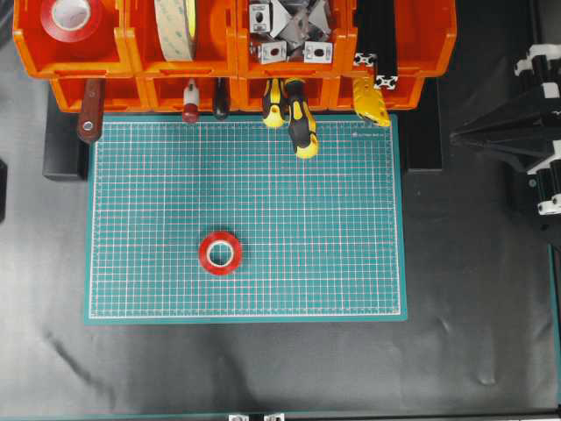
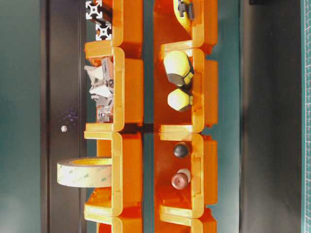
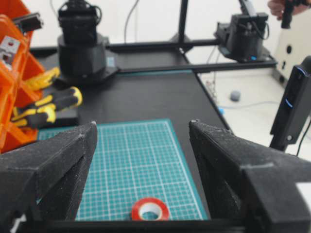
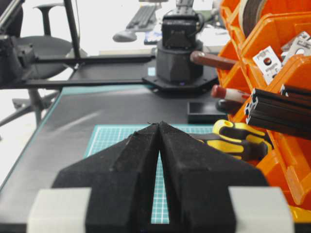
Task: Pick vinyl tape from container rack with left arm.
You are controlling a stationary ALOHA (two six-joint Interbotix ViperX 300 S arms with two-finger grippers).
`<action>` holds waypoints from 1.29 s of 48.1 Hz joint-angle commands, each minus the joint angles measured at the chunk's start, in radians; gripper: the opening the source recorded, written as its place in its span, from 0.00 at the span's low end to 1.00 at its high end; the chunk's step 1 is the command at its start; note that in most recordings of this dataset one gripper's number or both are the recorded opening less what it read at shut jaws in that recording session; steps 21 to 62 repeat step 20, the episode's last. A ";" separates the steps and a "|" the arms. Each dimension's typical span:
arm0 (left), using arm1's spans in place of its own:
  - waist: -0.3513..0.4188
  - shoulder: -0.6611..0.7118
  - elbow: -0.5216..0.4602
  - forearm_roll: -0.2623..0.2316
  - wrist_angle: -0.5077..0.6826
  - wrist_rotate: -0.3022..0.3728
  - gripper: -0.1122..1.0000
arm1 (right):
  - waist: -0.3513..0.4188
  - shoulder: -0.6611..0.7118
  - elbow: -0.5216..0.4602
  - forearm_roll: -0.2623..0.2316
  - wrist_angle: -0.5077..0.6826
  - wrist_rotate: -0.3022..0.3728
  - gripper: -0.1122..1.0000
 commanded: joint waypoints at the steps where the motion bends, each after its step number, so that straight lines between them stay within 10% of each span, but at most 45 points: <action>1: 0.003 0.017 -0.008 -0.002 -0.005 0.000 0.76 | 0.002 0.005 -0.012 0.002 -0.009 0.002 0.11; 62: 0.005 0.017 -0.008 0.000 -0.005 0.000 0.76 | 0.012 0.008 -0.011 0.003 -0.005 0.002 0.11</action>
